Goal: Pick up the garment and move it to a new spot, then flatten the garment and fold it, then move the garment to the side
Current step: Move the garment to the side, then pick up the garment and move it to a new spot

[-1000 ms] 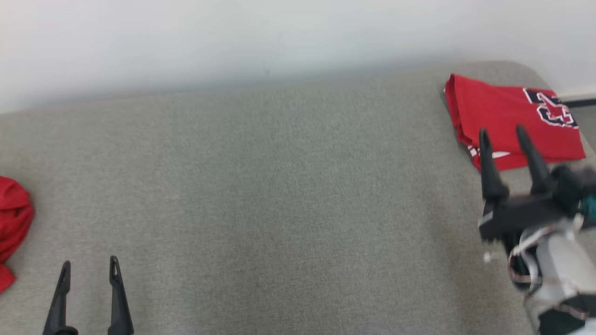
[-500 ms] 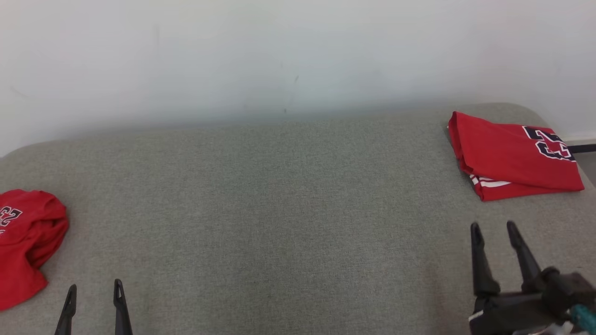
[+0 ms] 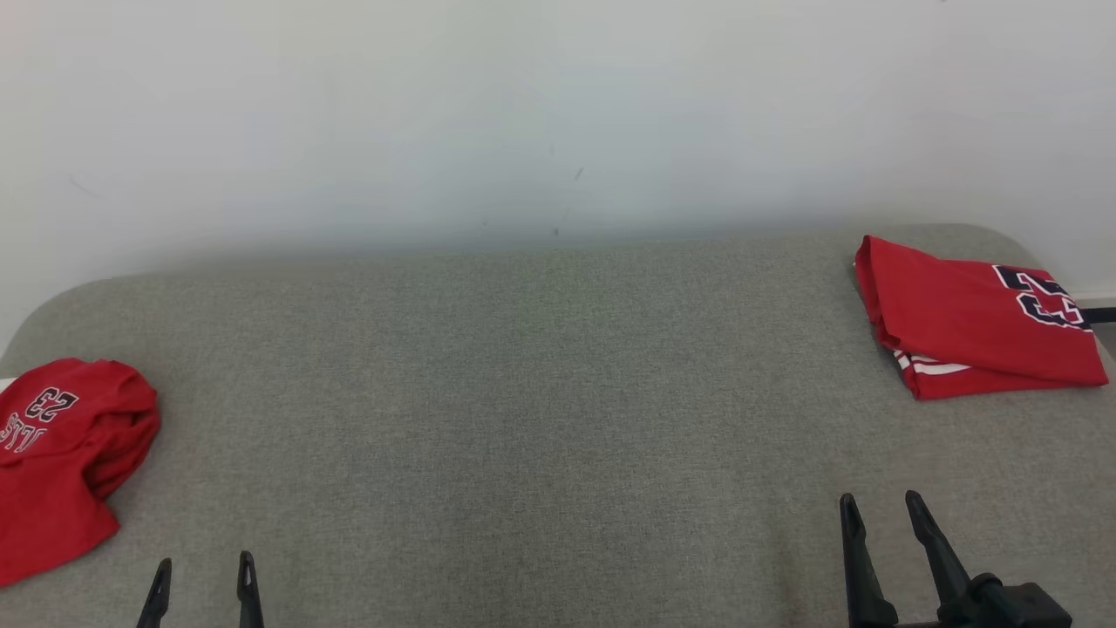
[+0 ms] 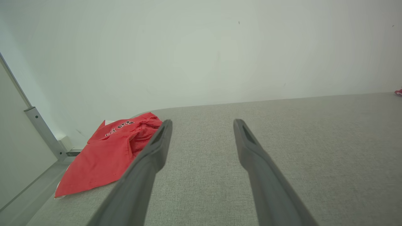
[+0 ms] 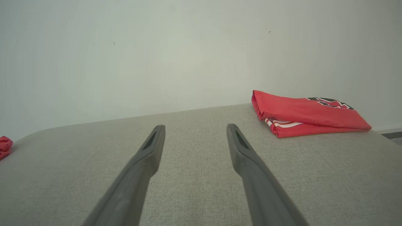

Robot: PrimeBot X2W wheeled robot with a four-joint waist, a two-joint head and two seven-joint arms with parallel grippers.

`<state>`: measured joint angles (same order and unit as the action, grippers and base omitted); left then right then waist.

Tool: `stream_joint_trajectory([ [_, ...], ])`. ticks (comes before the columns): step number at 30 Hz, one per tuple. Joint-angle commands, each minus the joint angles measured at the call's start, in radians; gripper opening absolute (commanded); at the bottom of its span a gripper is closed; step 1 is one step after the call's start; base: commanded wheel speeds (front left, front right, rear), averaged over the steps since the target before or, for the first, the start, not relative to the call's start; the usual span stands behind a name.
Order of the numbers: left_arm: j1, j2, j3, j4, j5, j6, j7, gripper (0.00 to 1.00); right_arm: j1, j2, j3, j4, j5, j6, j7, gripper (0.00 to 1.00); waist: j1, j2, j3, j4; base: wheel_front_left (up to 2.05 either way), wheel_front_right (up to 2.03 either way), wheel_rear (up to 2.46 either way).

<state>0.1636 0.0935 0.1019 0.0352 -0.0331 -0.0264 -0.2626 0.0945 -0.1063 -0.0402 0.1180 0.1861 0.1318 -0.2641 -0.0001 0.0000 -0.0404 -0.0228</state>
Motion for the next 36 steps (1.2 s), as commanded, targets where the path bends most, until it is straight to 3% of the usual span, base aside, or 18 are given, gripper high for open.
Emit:
stream_joint_trajectory([
  [1,0.008,0.002,-0.003,0.009,0.009,-0.004,-0.003,1.0,0.015,0.009,0.007,0.007,0.002,-0.003,0.0,1.0,0.0001,0.0,-0.008,0.011,0.0,0.0,0.0],
  [36,-0.008,0.018,-0.029,0.054,0.001,-0.014,-0.003,1.0,0.022,0.025,0.023,0.044,-0.026,-0.003,0.0,1.0,0.0001,0.0,-0.02,0.048,0.0,0.0,0.0],
])
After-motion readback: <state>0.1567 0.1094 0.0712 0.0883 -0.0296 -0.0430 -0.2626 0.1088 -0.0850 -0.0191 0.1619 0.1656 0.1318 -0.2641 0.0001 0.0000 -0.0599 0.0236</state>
